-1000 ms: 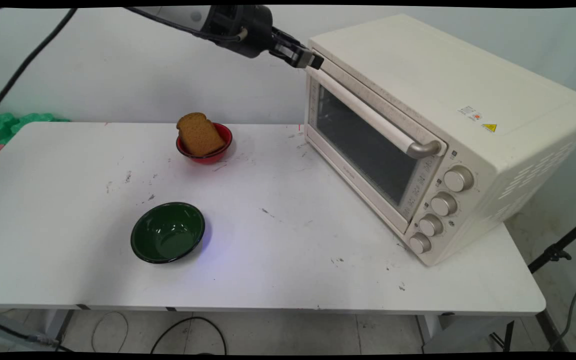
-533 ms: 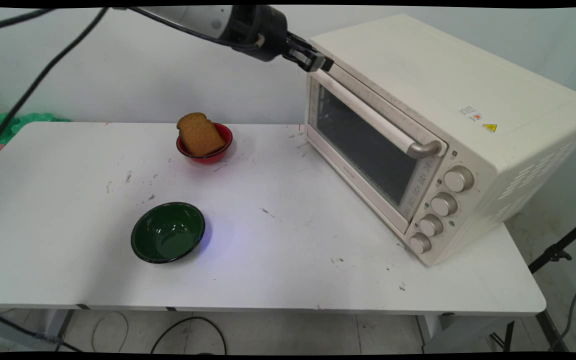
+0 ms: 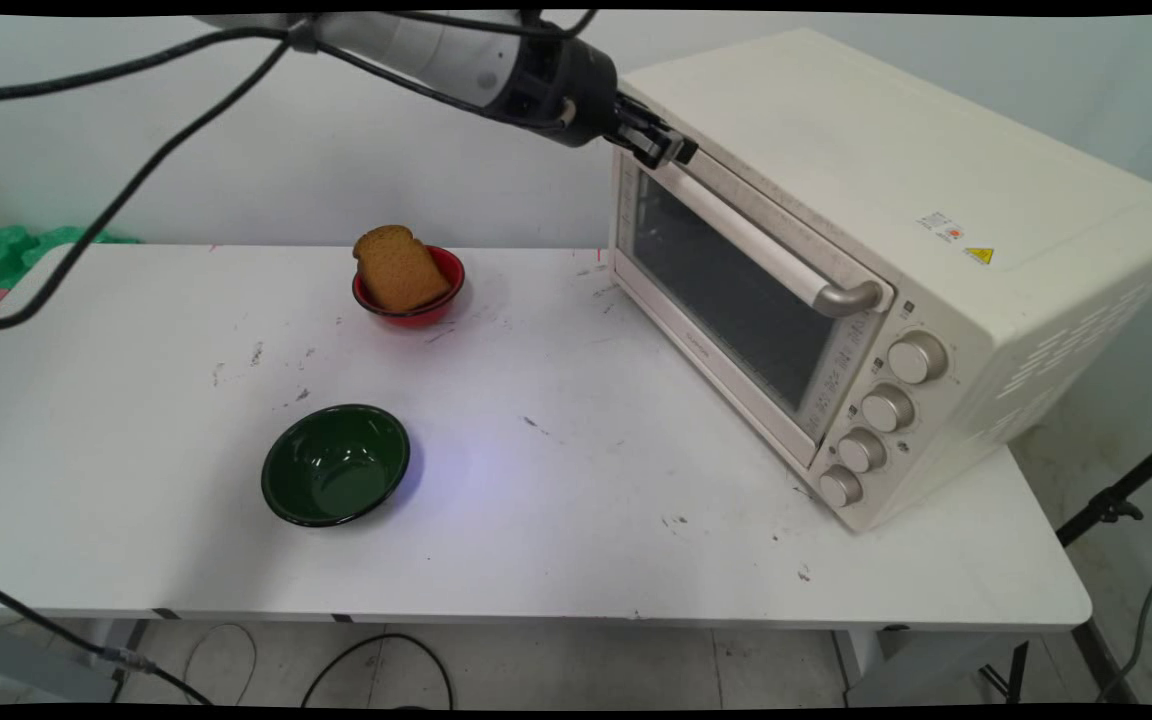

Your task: Open the oven

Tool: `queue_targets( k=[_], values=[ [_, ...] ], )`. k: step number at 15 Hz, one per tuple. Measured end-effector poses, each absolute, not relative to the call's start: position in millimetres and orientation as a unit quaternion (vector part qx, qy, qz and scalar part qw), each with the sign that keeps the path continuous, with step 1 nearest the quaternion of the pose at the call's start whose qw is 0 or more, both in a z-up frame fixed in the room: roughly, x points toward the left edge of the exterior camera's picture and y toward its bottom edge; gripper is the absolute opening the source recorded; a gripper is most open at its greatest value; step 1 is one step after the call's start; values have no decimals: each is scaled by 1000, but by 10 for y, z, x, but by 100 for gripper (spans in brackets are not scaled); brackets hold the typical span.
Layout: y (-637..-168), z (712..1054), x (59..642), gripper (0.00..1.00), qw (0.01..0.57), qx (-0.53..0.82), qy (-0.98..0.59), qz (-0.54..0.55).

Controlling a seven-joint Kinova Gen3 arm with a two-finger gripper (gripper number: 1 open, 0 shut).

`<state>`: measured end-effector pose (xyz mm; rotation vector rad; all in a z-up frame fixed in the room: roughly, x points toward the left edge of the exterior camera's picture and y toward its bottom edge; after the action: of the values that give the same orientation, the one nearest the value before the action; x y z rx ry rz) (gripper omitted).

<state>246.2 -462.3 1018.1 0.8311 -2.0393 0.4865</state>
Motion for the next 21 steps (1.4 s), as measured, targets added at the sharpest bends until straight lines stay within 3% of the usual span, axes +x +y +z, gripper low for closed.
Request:
queue_targets(
  k=[21],
  values=[
    [-4706,9919,2278,0,412,329,-826,198]
  ],
)
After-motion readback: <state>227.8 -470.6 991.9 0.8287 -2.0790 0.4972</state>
